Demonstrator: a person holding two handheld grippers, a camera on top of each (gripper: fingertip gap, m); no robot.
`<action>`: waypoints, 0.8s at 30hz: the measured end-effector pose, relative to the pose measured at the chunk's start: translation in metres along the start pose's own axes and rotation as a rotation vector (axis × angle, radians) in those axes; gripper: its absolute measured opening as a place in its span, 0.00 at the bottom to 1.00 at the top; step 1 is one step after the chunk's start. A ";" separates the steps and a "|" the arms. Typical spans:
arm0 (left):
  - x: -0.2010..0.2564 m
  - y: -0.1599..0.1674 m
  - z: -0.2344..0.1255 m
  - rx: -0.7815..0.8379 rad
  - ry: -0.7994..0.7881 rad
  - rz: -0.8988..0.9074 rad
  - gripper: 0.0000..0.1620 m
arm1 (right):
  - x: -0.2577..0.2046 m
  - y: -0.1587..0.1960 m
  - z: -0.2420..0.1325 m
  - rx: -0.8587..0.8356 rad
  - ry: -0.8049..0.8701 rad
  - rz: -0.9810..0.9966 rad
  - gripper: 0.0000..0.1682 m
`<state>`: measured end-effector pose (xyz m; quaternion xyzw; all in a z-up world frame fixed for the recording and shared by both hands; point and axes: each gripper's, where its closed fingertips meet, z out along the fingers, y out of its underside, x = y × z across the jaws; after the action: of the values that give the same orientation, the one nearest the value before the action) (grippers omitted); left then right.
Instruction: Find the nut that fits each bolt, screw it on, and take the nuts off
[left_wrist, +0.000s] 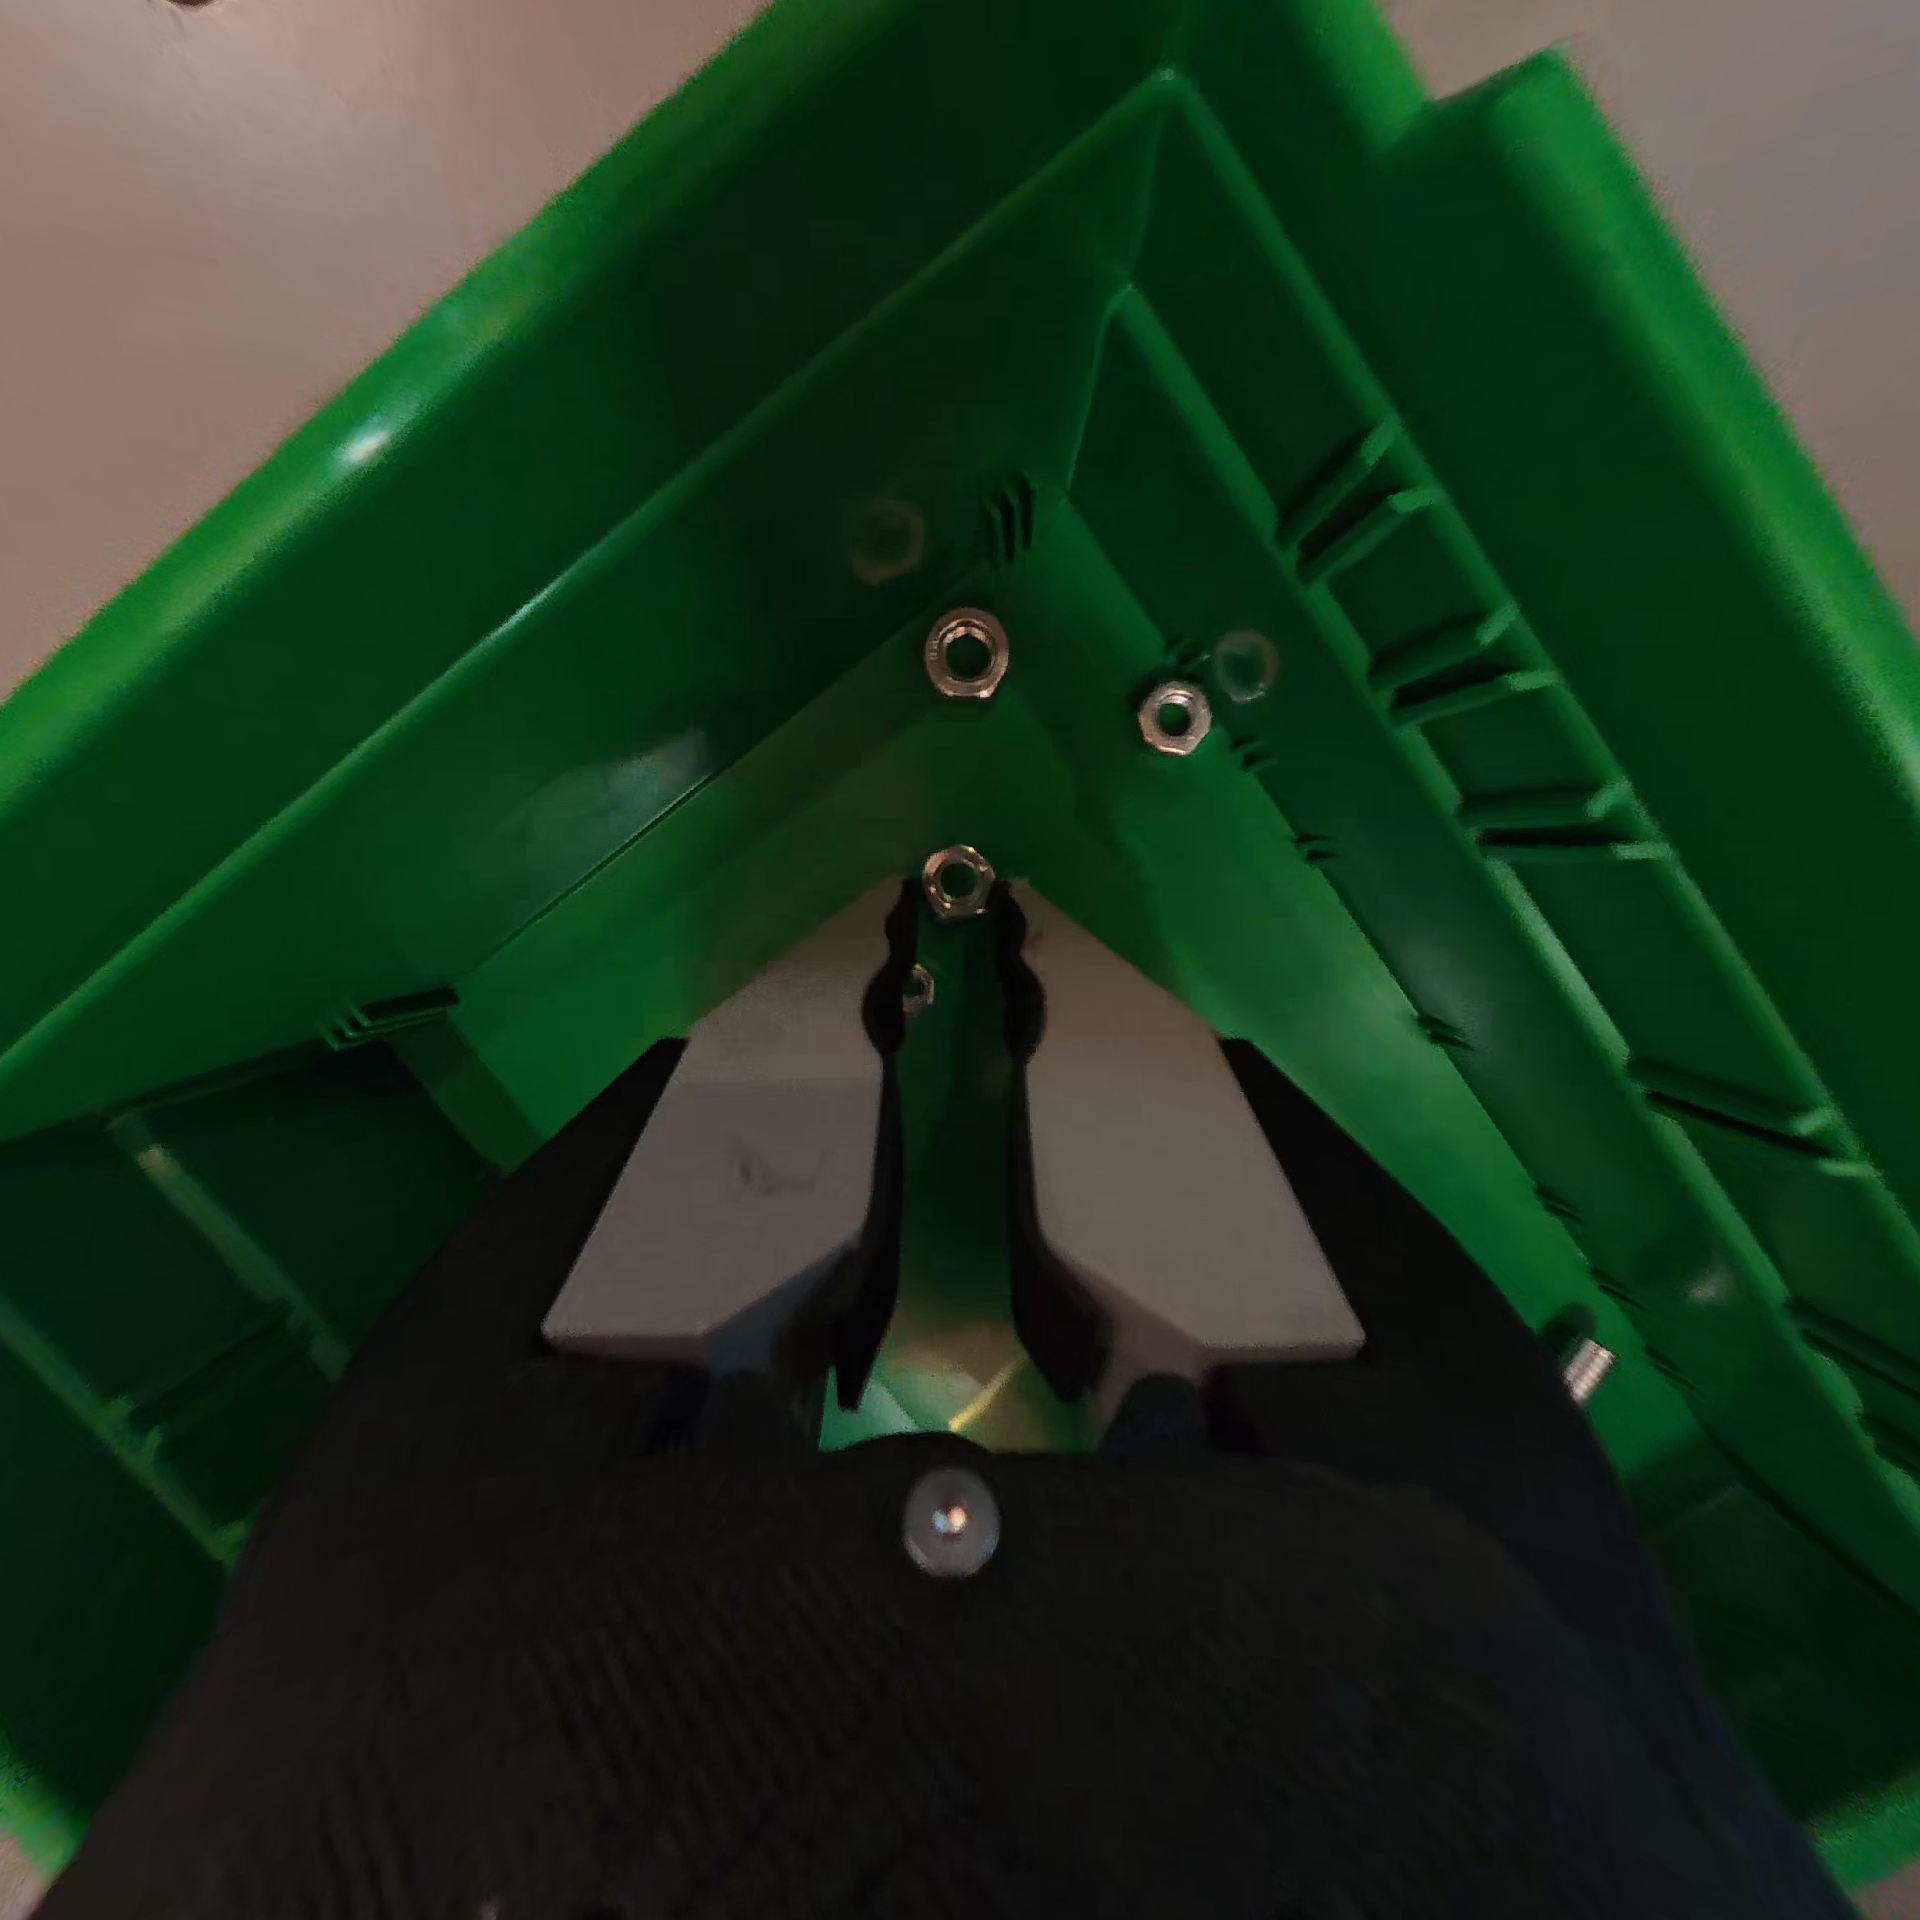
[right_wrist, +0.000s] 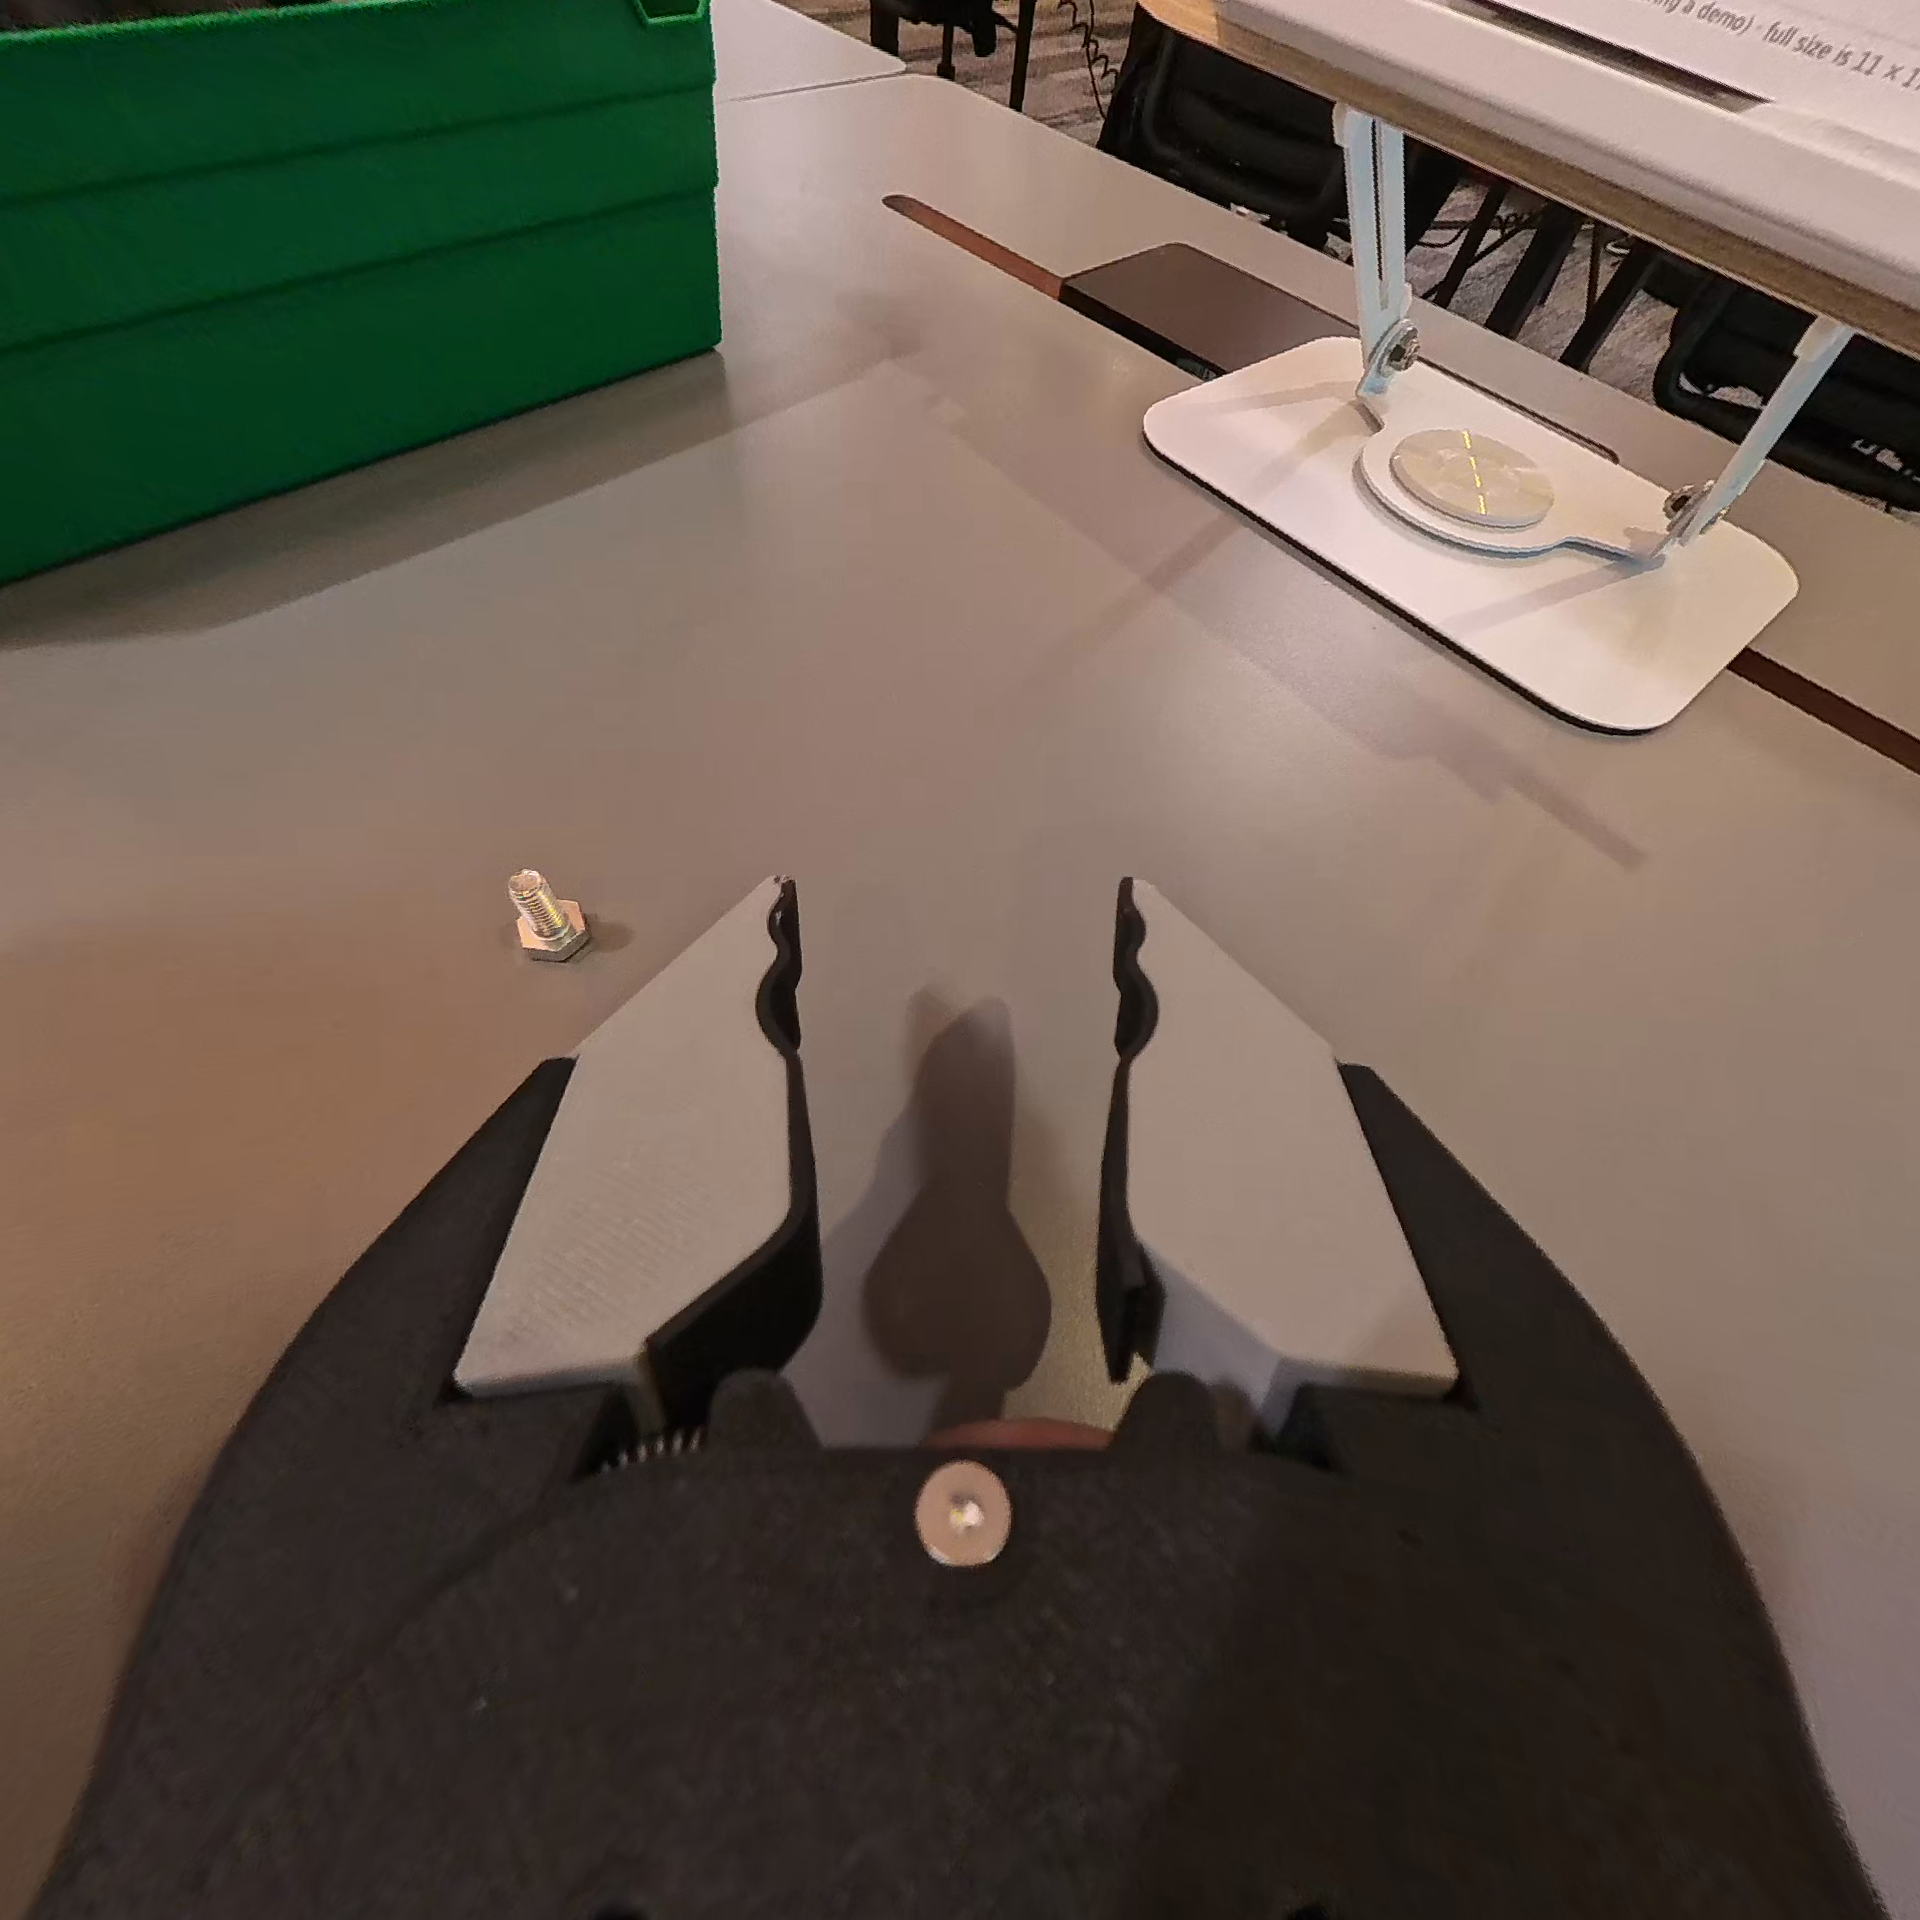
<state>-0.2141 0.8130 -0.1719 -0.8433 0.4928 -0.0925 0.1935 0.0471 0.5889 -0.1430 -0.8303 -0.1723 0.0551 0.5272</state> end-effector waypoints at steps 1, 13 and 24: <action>0.001 -0.001 -0.005 0.009 -0.004 0.002 0.07 | 0.000 0.000 0.000 0.001 -0.001 -0.002 0.34; 0.127 -0.047 -0.120 0.254 0.070 0.184 0.07 | 0.000 -0.006 -0.013 0.061 0.023 -0.008 0.31; 0.333 -0.060 -0.017 0.073 0.228 0.487 0.07 | 0.038 -0.034 -0.058 0.209 0.111 0.099 0.29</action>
<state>-0.0066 0.5471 -0.1433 -0.6764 0.6961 -0.1554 0.1837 0.0906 0.5653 -0.0837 -0.7802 -0.0949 0.0524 0.6161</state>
